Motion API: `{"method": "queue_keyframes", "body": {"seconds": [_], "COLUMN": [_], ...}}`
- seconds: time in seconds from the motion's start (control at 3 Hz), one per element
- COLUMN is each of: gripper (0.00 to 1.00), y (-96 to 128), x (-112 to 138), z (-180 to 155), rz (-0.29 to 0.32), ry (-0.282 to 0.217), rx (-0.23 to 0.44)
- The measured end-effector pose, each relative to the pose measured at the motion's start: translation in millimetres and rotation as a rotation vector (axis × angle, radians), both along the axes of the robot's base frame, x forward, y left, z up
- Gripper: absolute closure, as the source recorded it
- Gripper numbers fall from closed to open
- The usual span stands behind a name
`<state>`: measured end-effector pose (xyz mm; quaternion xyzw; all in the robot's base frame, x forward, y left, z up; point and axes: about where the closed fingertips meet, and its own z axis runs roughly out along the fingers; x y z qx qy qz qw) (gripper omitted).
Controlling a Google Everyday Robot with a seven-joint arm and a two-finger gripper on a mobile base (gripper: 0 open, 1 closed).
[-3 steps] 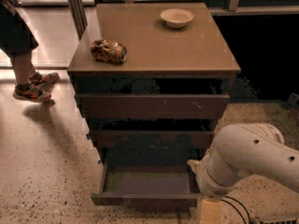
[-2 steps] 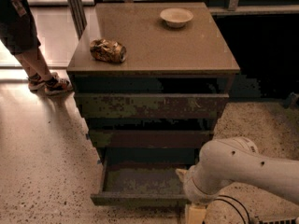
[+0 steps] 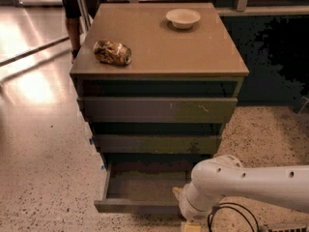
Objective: Close bottom drawer
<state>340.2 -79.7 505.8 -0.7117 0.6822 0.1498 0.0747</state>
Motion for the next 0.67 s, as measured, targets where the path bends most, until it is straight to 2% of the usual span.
{"method": "queue_keyframes", "body": {"seconds": [0.33, 0.67], "gripper": [0.0, 0.0], "y": [6.5, 25.7], "x": [-1.7, -3.5], "z": [-22.4, -78.8], "rz": [0.004, 0.018], "ry": [0.022, 0.061], "rx": [0.012, 0.024]}}
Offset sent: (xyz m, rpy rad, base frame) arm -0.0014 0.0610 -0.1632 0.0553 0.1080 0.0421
